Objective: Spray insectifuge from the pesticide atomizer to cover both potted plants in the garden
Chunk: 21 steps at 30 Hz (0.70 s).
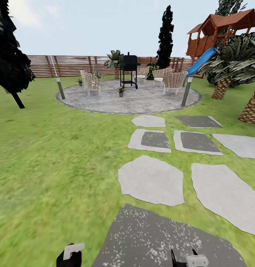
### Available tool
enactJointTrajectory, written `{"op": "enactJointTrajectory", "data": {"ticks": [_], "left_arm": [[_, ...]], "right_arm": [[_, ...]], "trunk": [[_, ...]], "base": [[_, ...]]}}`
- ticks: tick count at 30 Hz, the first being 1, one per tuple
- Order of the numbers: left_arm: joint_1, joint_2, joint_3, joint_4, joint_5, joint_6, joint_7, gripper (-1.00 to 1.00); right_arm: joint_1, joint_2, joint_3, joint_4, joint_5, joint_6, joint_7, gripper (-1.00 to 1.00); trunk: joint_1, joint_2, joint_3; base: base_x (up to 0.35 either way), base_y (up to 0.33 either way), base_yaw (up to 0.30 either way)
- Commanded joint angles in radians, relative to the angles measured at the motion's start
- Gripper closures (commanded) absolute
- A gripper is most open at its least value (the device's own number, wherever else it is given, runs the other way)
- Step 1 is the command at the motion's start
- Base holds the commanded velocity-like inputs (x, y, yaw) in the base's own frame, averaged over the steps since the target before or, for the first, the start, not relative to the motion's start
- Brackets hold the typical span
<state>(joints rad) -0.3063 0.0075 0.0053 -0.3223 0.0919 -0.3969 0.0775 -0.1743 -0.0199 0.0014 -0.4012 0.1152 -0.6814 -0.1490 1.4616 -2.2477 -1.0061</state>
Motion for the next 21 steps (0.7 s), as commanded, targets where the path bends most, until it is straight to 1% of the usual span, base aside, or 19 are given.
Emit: {"op": "enactJointTrajectory", "data": {"ticks": [1,21], "left_arm": [[0.0,0.0,-0.002,0.0,0.009,-0.003,-0.001,1.0],[0.0,0.0,-0.002,0.0,0.008,-0.005,-0.001,1.0]], "right_arm": [[-0.001,0.0,0.0,0.001,0.011,-0.001,-0.009,-1.0],[-0.001,0.0,0.0,0.001,0.011,-0.001,-0.008,-1.0]], "trunk": [[0.0,0.0,-0.001],[0.0,0.0,-0.001]], "base": [[0.297,-0.118,-0.001],[0.297,-0.118,0.0]]}}
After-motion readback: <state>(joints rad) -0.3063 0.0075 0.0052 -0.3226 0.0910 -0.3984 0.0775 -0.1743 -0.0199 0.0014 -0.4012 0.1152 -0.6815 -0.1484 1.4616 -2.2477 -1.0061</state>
